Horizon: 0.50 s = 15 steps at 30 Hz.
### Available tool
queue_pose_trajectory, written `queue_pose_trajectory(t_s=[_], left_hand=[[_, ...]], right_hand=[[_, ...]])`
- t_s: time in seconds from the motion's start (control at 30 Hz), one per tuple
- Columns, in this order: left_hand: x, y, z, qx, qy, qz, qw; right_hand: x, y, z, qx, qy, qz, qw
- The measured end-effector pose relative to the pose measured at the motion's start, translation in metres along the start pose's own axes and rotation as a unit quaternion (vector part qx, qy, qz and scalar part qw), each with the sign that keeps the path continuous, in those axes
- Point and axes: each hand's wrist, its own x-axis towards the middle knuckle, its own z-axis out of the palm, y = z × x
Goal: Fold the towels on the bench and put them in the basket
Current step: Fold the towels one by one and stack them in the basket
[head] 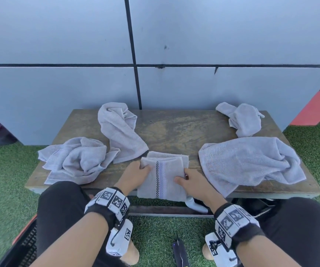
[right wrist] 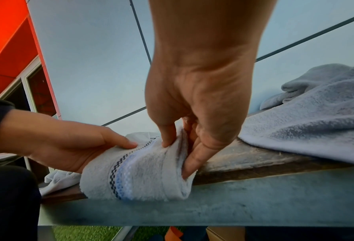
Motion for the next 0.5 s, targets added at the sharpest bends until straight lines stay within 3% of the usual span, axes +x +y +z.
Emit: queue_pose_trajectory(t_s=[0.17,0.5], left_hand=[[0.014,0.011,0.008,-0.007,0.071,0.06,0.996],[0.04,0.002,0.035,0.107,0.099,0.044,0.988]], right_hand=[[0.009,-0.004,-0.002,0.039,0.06,0.025,0.997],[0.019,-0.001,-0.006,-0.093,0.088,0.051,0.991]])
